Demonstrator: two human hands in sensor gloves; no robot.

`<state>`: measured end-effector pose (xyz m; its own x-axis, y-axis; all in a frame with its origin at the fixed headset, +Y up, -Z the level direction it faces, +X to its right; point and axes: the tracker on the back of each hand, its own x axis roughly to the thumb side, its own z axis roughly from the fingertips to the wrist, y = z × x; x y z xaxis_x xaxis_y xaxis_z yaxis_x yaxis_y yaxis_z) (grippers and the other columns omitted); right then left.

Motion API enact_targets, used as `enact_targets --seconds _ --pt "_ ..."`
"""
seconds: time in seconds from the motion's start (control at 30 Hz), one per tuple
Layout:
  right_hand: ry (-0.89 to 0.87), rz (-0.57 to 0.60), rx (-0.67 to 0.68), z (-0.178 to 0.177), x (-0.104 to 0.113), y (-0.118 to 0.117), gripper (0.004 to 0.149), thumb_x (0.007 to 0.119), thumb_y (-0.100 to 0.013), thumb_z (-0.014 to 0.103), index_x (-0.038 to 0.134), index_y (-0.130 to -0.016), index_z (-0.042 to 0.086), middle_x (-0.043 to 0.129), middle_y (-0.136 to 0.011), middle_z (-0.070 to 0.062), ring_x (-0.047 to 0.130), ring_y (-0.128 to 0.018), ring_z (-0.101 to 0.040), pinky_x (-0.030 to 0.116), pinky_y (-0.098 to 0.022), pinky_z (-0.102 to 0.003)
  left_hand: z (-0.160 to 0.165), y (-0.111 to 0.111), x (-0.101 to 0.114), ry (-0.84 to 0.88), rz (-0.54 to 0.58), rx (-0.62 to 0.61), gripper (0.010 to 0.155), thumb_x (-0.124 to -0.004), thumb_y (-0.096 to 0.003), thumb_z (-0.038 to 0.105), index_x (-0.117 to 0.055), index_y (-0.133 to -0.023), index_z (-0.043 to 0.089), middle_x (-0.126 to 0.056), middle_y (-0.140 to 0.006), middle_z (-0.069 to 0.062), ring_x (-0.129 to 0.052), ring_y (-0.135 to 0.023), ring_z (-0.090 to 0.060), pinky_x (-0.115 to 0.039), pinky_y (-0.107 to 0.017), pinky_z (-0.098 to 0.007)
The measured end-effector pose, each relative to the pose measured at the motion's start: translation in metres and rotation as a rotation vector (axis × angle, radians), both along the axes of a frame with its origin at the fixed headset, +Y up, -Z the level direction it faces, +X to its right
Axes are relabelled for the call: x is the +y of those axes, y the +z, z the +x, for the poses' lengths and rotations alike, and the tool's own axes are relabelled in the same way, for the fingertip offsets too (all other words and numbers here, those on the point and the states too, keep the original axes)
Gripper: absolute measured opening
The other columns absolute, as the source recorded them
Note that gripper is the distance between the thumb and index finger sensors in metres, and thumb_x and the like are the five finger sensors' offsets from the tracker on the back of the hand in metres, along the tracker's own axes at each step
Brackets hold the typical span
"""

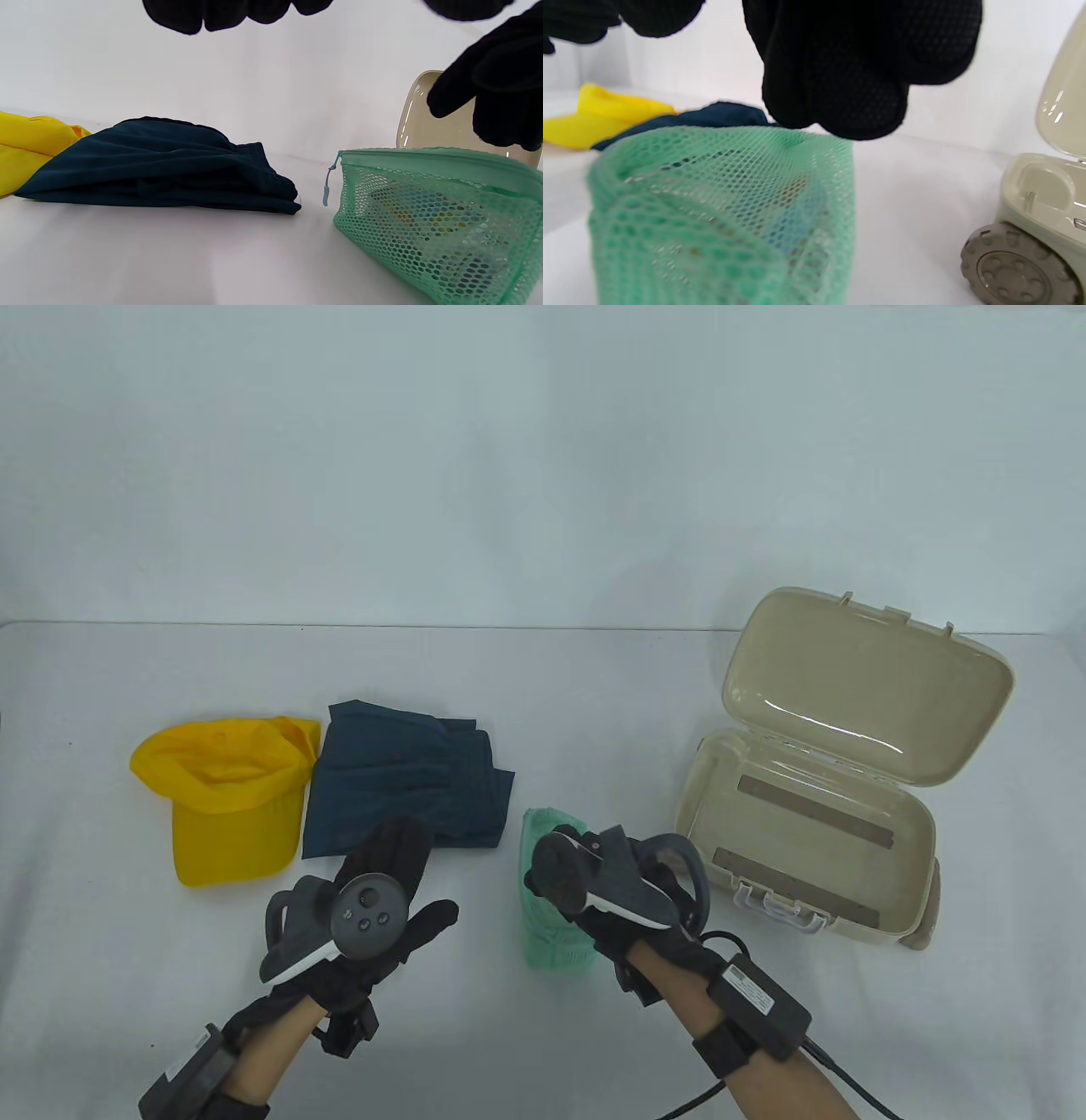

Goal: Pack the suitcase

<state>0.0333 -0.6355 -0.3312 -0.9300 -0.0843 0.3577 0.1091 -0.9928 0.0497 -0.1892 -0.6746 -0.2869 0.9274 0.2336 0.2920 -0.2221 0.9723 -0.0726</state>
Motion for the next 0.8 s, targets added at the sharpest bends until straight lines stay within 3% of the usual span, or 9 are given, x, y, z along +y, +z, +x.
enact_targets --seconds 0.23,0.4,0.53,0.63,0.8 --pt "0.219 -0.099 -0.065 -0.042 -0.017 -0.016 0.081 0.058 -0.045 0.069 0.079 -0.091 0.006 0.104 -0.057 -0.002 0.106 -0.037 -0.019 0.089 -0.027 -0.034 -0.008 -0.004 -0.008 -0.051 -0.023 0.057 0.086 -0.06 -0.049 0.059 -0.027 -0.115 0.015 -0.03 -0.122 -0.018 -0.04 -0.113 -0.043 -0.049 -0.079 -0.054" --pt "0.398 -0.059 -0.082 -0.054 -0.035 -0.019 0.086 0.056 -0.043 0.074 0.082 -0.088 0.005 0.105 -0.056 -0.001 0.106 -0.037 -0.019 0.09 -0.027 -0.035 -0.017 -0.01 -0.014 -0.037 -0.064 0.097 0.085 -0.06 -0.0492 0.058 -0.028 -0.115 0.014 -0.03 -0.121 -0.018 -0.04 -0.113 -0.043 -0.049 -0.079 -0.055" --pt "0.485 -0.099 -0.101 -0.055 -0.046 -0.019 0.084 0.06 -0.043 0.072 0.084 -0.085 0.004 0.105 -0.054 0.0 0.107 -0.036 -0.018 0.09 -0.026 -0.034 -0.02 -0.012 -0.015 -0.067 -0.063 0.114 0.085 -0.061 -0.0492 0.058 -0.029 -0.115 0.014 -0.031 -0.121 -0.018 -0.041 -0.113 -0.044 -0.049 -0.079 -0.055" --pt "0.5 -0.107 -0.112 -0.055 -0.048 -0.021 0.075 0.067 -0.045 0.067 0.085 -0.083 0.005 0.105 -0.052 0.001 0.107 -0.035 -0.017 0.09 -0.026 -0.034 -0.021 -0.012 -0.014 -0.07 -0.063 0.115 0.085 -0.061 -0.0492 0.058 -0.03 -0.115 0.014 -0.032 -0.121 -0.018 -0.041 -0.113 -0.044 -0.05 -0.078 -0.055" --pt "0.478 -0.151 -0.13 -0.053 -0.045 -0.024 0.048 0.076 -0.05 0.045 0.088 -0.078 0.007 0.106 -0.048 0.004 0.107 -0.032 -0.014 0.091 -0.025 -0.032 -0.02 -0.013 -0.015 -0.063 -0.058 0.107 0.085 -0.061 -0.0492 0.058 -0.031 -0.115 0.014 -0.032 -0.121 -0.019 -0.042 -0.112 -0.044 -0.05 -0.078 -0.055"
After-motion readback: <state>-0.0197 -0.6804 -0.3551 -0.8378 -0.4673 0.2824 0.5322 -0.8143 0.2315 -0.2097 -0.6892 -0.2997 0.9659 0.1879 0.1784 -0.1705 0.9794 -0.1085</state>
